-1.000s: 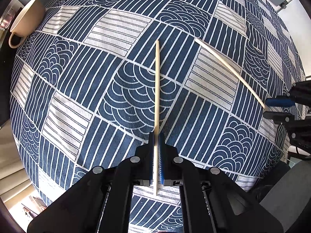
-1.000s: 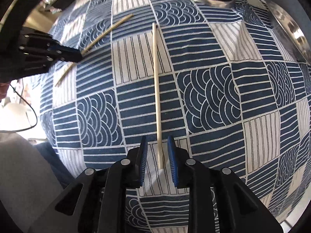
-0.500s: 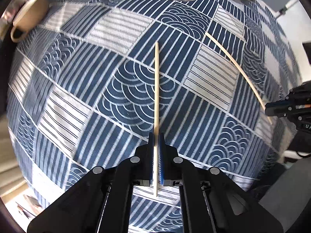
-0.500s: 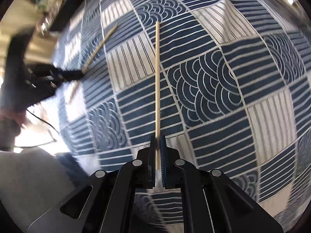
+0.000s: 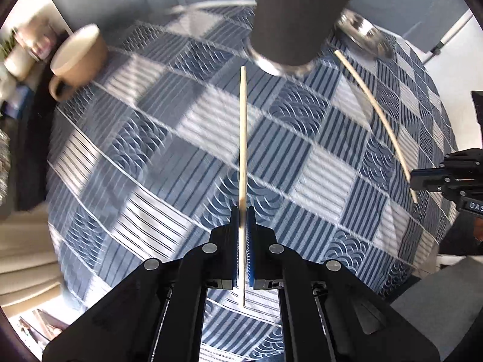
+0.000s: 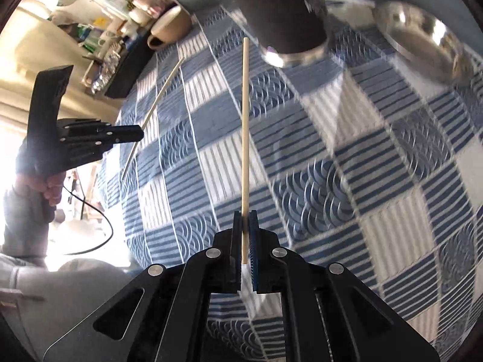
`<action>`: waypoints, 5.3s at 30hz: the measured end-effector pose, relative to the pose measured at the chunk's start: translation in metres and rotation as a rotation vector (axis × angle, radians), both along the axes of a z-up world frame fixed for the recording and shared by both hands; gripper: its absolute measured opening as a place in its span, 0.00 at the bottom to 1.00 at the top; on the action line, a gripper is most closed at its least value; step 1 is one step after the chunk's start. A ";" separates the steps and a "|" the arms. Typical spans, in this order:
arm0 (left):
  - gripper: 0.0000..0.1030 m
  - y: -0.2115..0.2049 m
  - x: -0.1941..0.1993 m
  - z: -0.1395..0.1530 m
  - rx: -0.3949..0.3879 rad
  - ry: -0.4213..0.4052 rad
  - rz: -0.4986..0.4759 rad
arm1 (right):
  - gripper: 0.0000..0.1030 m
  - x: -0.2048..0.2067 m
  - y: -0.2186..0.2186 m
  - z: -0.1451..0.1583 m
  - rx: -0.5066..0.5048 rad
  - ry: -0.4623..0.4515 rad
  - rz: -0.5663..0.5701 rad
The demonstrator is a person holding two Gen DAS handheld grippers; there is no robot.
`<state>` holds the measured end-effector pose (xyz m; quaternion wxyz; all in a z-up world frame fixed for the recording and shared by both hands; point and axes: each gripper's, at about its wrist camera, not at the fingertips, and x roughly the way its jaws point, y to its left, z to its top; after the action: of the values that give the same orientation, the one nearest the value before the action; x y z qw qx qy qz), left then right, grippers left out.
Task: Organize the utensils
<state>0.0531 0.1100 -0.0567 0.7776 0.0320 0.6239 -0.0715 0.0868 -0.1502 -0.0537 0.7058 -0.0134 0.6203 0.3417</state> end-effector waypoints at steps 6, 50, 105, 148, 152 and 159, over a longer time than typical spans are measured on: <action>0.05 -0.012 0.027 0.041 0.024 -0.076 0.000 | 0.04 0.021 0.007 0.036 0.058 -0.088 0.011; 0.05 -0.062 0.194 0.153 -0.198 -0.497 -0.058 | 0.04 0.169 0.046 0.147 0.226 -0.407 -0.009; 0.06 0.021 0.148 0.016 -0.169 -0.320 0.157 | 0.23 0.172 0.041 0.089 0.093 -0.352 -0.087; 0.04 0.014 0.136 -0.069 0.013 -0.003 0.040 | 0.52 0.162 -0.017 0.089 0.154 -0.274 -0.263; 0.04 0.032 0.105 -0.069 0.018 0.017 0.078 | 0.52 0.143 -0.001 0.080 0.166 -0.245 -0.234; 0.04 0.057 0.054 -0.071 -0.003 0.043 0.140 | 0.52 0.097 0.051 0.059 0.154 -0.218 -0.038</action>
<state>0.1073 0.1671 -0.1273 0.7670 -0.0143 0.6412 -0.0186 0.1835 -0.0995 0.0055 0.7742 0.0156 0.5122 0.3716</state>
